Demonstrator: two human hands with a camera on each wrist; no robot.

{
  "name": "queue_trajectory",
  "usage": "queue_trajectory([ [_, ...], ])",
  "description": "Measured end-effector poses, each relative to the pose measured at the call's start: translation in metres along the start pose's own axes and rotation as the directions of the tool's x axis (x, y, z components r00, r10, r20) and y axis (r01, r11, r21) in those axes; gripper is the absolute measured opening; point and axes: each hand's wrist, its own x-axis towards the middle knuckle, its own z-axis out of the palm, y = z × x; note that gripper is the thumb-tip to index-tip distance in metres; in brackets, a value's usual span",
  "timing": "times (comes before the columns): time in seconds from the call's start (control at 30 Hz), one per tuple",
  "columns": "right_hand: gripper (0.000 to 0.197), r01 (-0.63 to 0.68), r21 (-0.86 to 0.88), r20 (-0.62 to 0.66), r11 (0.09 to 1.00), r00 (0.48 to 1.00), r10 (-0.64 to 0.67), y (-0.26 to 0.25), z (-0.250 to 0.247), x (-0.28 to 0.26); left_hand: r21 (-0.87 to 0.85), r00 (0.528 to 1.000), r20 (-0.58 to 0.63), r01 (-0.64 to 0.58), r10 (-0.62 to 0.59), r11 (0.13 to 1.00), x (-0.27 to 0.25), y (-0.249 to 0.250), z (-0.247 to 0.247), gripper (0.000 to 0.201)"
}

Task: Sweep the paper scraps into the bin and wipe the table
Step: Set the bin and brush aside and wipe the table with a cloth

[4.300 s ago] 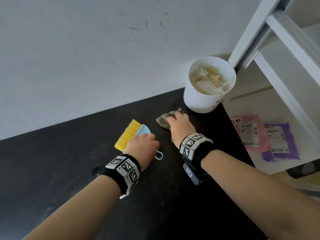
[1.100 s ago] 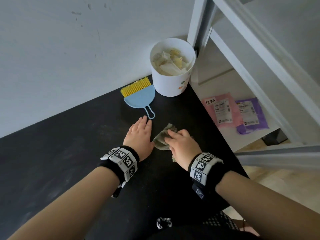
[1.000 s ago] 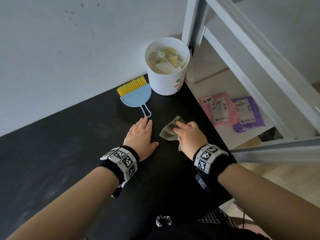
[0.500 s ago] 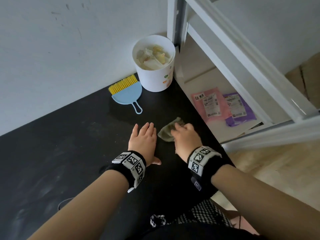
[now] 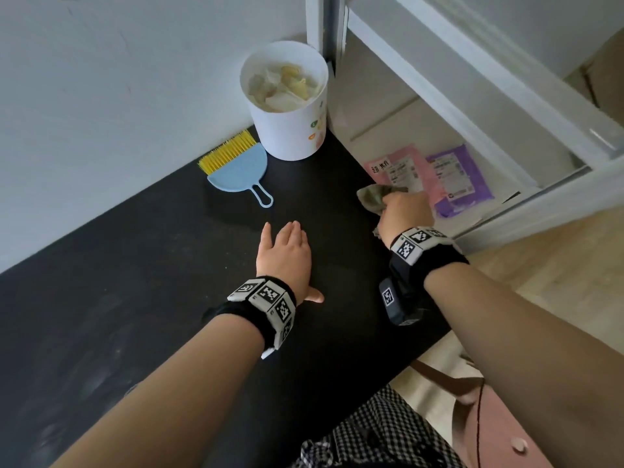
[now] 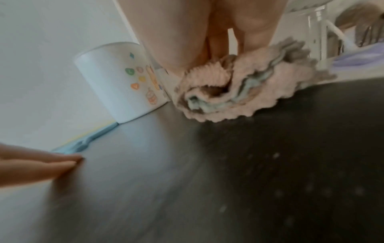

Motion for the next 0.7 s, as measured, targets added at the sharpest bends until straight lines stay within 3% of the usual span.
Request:
queue_trajectory([
  [0.17,0.035,0.244,-0.023,0.068,0.969,0.968,-0.242,-0.009,0.03,-0.049,0.016,1.0,-0.001,-0.012,0.012,1.0,-0.002,0.001,-0.002,0.121],
  [0.27,0.035,0.419,0.091,0.079,0.903,0.901,-0.426,-0.011,0.044,-0.092,0.036,1.0,-0.012,-0.016,0.017,0.999,-0.001,0.0,-0.002,0.121],
  [0.33,0.035,0.445,0.158,0.071,0.882,0.885,-0.459,-0.007,0.049,-0.102,0.049,1.0,-0.014,-0.021,0.022,0.999,-0.002,0.0,-0.002,0.121],
  [0.43,0.035,0.374,0.183,0.057,0.909,0.919,-0.389,0.007,0.045,-0.081,0.035,1.0,-0.013,-0.016,0.017,0.999,-0.002,-0.001,-0.001,0.12],
  [0.57,0.033,0.165,0.159,-0.113,0.973,0.982,-0.149,0.03,0.036,-0.043,-0.017,0.999,-0.02,-0.025,0.025,1.0,-0.007,-0.004,0.003,0.121],
  [0.7,0.034,-0.019,0.079,-0.076,0.997,0.997,0.025,0.022,0.039,-0.047,-0.042,0.994,-0.046,-0.096,0.094,0.994,-0.025,0.002,0.013,0.123],
])
